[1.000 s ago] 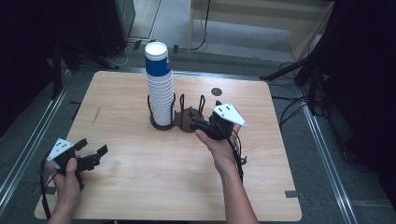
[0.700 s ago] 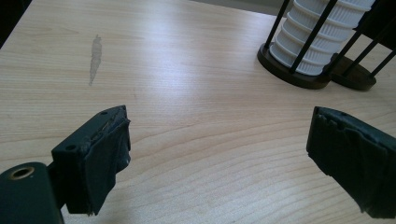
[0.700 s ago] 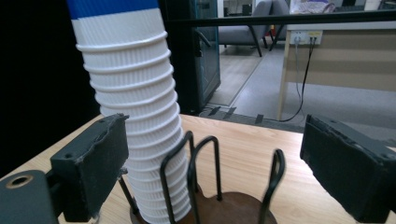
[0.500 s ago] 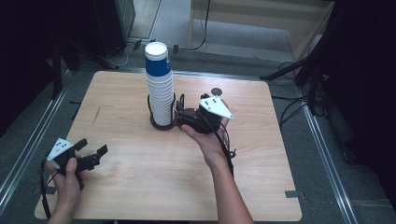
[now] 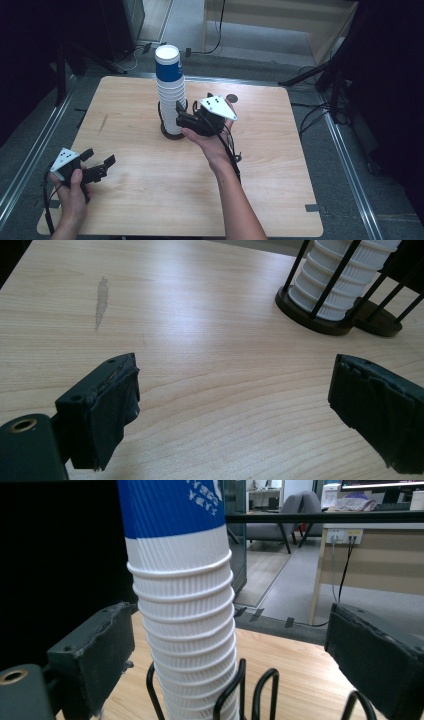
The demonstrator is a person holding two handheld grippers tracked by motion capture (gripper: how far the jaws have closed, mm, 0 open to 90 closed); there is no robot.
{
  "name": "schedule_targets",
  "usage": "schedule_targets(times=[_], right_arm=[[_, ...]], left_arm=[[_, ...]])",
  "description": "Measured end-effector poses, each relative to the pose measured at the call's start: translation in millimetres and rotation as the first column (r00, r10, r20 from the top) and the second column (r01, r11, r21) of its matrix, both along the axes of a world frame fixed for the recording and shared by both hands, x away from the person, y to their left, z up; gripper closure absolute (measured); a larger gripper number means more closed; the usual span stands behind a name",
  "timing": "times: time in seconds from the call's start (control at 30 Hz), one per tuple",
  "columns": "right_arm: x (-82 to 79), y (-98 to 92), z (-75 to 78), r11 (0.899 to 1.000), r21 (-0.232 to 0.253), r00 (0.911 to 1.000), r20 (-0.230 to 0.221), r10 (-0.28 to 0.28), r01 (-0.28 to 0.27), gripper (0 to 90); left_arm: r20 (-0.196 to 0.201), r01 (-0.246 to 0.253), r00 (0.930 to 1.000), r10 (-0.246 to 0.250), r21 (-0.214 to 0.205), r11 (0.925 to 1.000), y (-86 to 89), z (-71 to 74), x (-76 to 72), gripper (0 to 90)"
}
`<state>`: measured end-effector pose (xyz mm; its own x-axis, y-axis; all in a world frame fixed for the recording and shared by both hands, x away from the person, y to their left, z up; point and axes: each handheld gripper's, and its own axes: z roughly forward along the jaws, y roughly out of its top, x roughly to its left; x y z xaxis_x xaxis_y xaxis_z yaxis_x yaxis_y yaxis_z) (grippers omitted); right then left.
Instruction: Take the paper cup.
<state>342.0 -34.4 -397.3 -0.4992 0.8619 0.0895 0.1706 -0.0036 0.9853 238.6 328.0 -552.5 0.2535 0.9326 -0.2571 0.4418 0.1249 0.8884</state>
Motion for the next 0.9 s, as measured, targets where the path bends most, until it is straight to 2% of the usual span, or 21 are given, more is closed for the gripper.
schedule_targets(times=[0.9], right_arm=[[16.9,32.8,19.4,1.000,-0.014,0.9996,0.027,0.011,-0.011,5.0]], left_arm=[[-0.005,-0.002,1.0000,0.002,-0.010,0.9999,0.2,-0.2,0.7,7.2]])
